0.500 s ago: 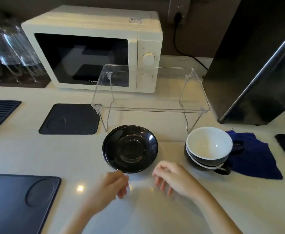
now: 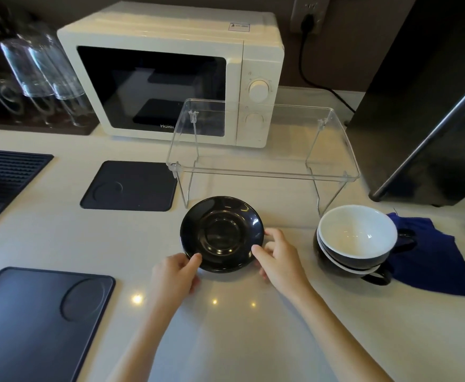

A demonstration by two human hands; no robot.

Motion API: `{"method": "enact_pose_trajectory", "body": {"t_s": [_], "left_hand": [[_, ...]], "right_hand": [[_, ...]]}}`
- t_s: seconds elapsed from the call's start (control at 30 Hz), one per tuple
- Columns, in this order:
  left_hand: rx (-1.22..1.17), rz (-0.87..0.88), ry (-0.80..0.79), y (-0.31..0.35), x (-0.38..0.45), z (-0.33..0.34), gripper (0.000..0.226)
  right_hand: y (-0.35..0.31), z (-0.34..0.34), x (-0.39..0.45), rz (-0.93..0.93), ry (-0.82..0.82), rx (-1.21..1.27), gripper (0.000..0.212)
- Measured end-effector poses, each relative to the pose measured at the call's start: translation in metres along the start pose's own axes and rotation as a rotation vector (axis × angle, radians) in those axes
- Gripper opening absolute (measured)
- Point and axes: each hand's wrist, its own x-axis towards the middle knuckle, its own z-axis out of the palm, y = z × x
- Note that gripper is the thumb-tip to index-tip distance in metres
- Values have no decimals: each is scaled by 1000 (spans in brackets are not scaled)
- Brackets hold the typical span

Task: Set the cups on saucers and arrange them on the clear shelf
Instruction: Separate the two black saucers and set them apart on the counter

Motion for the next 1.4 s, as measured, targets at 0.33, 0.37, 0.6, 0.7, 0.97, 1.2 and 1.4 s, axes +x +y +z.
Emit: {"method": "enact_pose_trajectory", "body": {"t_s": [0.33, 0.37, 0.6, 0.7, 0.97, 1.2, 1.4], "left_hand": [[-109, -70, -114, 10, -1, -8, 34], [-140, -74, -120, 12, -3, -9, 33], [-419, -164, -208, 26, -16, -23, 32], [-459, -138, -228, 34, -26, -29, 31], [-540, 47, -261, 42, -61, -32, 24], [-89, 411, -359, 11, -69, -23, 37], [269, 515, -169, -27, -57, -4, 47]], "right_hand": [[-5, -1, 4, -15, 60, -56, 28], [-6, -1, 3, 4, 63, -21, 26], [-16, -13, -3, 248, -30, 541, 9], [-19, -15, -10, 274, -140, 549, 13], [-12, -19, -38, 302, -216, 577, 13], [13, -42, -71, 234, 2, 494, 17], [33, -64, -96, 252, 4, 418, 14]]}}
